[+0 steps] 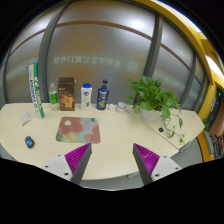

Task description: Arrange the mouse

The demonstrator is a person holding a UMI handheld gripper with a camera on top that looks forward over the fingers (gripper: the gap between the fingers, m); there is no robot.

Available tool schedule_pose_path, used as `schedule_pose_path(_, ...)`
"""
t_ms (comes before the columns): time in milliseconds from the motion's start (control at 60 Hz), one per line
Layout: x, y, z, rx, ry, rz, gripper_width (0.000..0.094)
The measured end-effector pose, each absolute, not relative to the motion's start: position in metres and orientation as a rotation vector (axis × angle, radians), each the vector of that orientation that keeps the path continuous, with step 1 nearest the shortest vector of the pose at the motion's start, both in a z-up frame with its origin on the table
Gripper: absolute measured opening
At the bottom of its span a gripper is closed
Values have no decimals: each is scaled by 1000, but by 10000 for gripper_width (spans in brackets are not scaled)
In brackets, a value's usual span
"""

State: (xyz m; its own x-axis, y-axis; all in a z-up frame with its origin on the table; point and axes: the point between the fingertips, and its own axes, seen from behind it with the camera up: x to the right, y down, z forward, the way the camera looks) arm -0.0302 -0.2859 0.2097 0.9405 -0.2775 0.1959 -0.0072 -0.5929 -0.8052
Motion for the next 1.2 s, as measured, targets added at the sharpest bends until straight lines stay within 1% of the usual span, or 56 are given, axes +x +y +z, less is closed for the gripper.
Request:
schedule_pose_path(183, -51, -306, 185, -2226, 233, -410, 854)
schedule_pose_path(317, -102, -320, 154, -2256, 241, -382, 856)
schedule_pose_path(400, -150, -322, 129, -2287, 227, -343, 858)
schedule_pose_path(517, -239, -309, 91, -2326, 188, -235, 856)
schedule_pose_path(650, -335, -272, 56, -2335, 100, -127, 852)
schedule_pose_path(767, -391, -233, 34, -2334, 19, -91, 851)
schedule_pose_path(900, -422, -192, 14, -2335, -60, -93, 851)
schedule_pose_path(1033, -429, -160, -4, -2334, -134, -130, 852)
schedule_pose_path(1200, -422, -125, -5, -2312, -156, -162, 853)
